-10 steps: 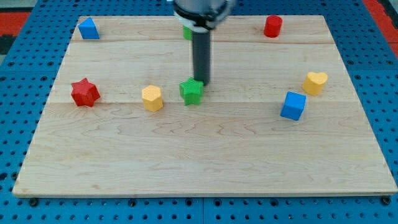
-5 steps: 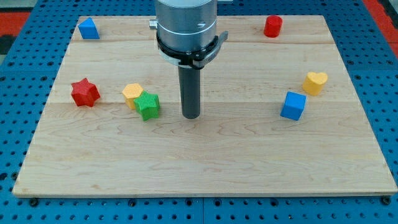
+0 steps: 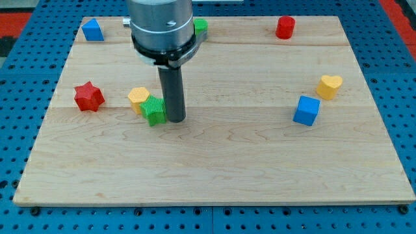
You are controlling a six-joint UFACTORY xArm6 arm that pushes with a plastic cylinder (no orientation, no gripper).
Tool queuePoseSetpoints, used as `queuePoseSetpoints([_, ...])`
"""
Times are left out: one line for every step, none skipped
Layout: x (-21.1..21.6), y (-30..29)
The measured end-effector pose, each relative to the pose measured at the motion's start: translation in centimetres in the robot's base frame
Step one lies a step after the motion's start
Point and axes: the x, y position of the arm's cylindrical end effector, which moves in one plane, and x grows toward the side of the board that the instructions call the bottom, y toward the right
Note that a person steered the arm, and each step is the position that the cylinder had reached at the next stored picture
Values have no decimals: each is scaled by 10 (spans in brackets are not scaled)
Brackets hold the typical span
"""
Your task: Move the green star to the bottom left of the board
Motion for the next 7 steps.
queuePoseSetpoints([-5,25])
queuePoseSetpoints([-33,24])
queuePoseSetpoints([-55,10])
queuePoseSetpoints([-7,-25])
queuePoseSetpoints([51,-52])
queuePoseSetpoints([62,-58])
queuePoseSetpoints([51,-19])
